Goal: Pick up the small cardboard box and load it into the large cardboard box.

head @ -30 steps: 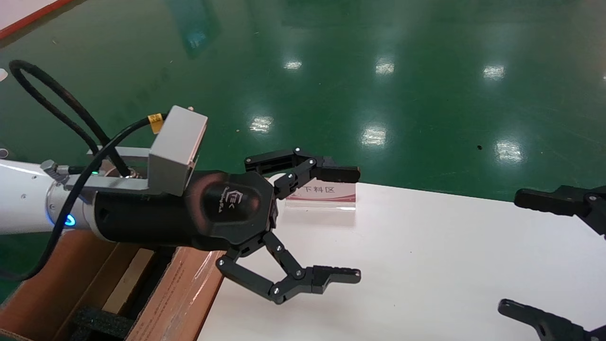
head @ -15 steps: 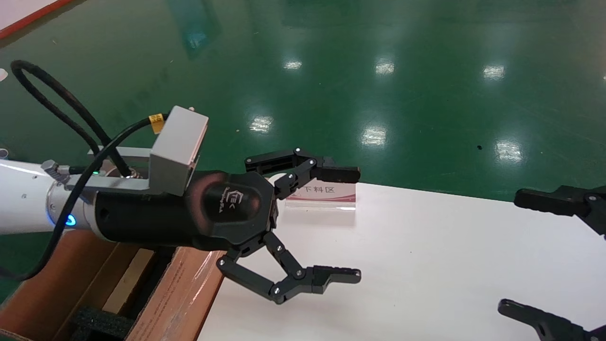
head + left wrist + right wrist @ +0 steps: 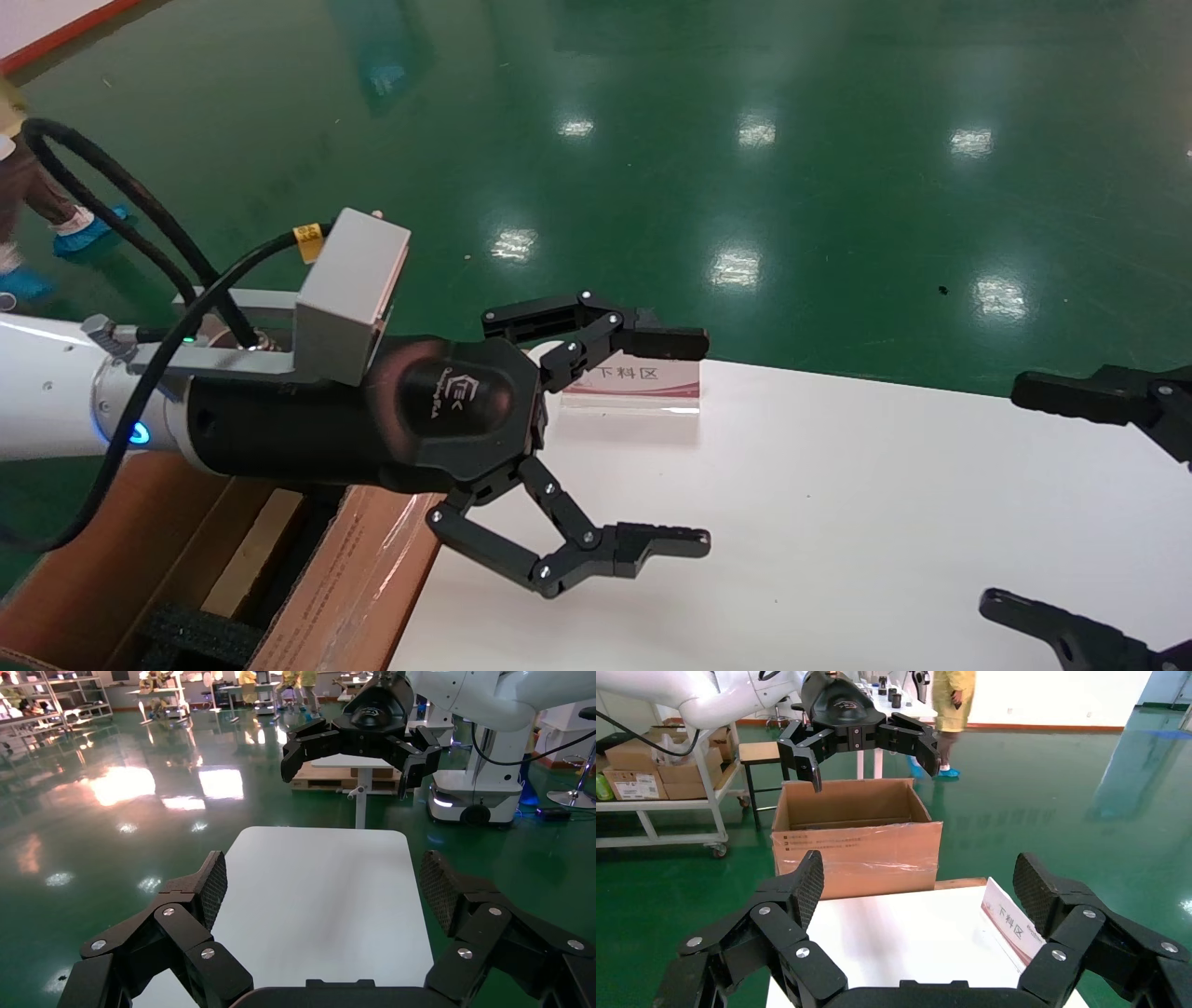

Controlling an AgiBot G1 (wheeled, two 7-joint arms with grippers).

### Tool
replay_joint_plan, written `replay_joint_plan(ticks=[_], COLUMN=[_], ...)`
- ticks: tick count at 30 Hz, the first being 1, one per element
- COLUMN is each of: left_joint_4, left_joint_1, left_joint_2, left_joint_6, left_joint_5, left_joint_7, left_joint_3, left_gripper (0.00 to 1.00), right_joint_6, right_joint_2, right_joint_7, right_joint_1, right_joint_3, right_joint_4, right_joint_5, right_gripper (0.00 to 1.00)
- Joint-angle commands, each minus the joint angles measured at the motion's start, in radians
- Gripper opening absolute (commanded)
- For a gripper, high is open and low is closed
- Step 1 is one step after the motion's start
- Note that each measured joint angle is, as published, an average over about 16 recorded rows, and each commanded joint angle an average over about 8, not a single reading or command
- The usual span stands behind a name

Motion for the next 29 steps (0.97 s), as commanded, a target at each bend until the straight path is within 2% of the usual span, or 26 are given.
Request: replay_joint_plan(ticks=[1, 29], left_joint_4=[0.000, 0.000], left_joint_1=[0.000, 0.000], left_joint_2=[0.000, 0.000], left_joint_6=[0.000, 0.000], left_joint_5=[0.000, 0.000], left_joint_7=[0.000, 0.000], left_joint_3=[0.000, 0.001], left_gripper=[1.00, 1.00], right_joint_6=[0.000, 0.000], right_joint_2=[0.000, 0.000], right_joint_7=[0.000, 0.000], right_joint_1=[0.000, 0.000], right_joint_3=[0.000, 0.000], right_joint_4=[0.000, 0.000], right_joint_5=[0.000, 0.000], right_gripper=[1.00, 1.00])
